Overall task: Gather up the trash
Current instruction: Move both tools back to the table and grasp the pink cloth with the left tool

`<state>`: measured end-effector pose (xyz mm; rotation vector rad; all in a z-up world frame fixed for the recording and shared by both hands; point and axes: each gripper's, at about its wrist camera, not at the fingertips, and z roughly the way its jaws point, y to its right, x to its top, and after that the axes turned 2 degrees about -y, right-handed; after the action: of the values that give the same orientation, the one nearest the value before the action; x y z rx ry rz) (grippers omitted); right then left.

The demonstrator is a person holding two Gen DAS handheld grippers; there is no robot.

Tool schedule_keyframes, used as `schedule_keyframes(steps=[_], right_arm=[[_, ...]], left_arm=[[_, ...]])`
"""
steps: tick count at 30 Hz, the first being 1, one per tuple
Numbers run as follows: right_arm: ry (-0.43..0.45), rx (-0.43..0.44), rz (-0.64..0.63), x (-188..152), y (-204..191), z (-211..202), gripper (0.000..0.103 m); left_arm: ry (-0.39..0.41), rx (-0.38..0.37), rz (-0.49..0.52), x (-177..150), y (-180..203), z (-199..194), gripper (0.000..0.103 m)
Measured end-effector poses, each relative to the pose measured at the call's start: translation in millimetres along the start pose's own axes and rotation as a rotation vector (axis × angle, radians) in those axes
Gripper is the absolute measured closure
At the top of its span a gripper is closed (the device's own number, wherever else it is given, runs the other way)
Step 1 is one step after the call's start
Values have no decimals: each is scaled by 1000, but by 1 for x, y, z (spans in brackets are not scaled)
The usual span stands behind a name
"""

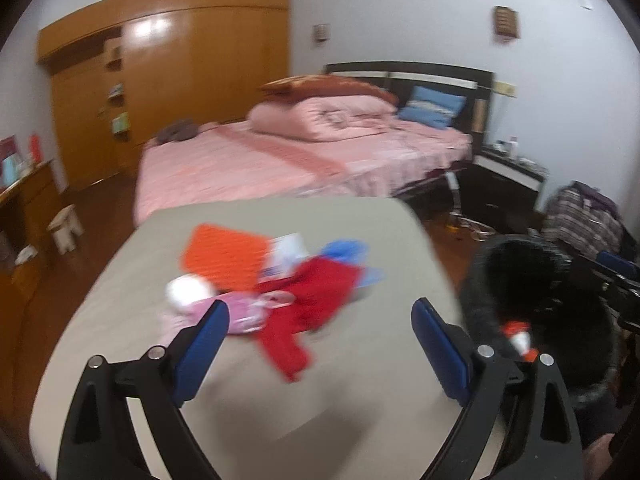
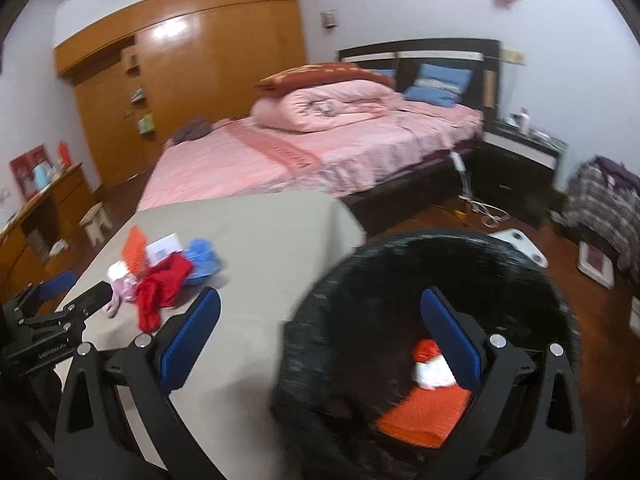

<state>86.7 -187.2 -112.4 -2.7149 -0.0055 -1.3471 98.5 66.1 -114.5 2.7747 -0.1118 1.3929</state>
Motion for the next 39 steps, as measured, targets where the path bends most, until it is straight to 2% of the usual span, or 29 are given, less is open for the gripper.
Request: schedule_keyframes(steps=[6,10,17,24,26,29,30,33,39], right_arm=[[-5,54,-59,4,-48,24,5],[-18,67,-87,2,-70,40,5],[-50,60,-104,-7,-90,70,6],[-60,69,-124,-9,-103,84,6],[-64,71,-122,-8,-105,88,6],[-68,72,-125,-6,-107,91,6],[-68,73,-127,-6,-108,91,6],[-68,76,-130,-4,-110,93,6],[-63,95,-137,1,-119,97,6]], left_arm=[[-22,102,-60,-15,-57,10,13],[-46,139,-79,-23,-82,23,16],[-111,142,-90,-35,-111,55,24],[-157,123,-109,-38,-123,81,30],[-172,113,-115,-40,-124,89,35],[-206,84,-121,-43,-127,98,52],[-221,68,-128,-45,-128,101,62],[-217,69,-149,-46,-131,99,75],[-186,77,-174,-44,-138,84,76]])
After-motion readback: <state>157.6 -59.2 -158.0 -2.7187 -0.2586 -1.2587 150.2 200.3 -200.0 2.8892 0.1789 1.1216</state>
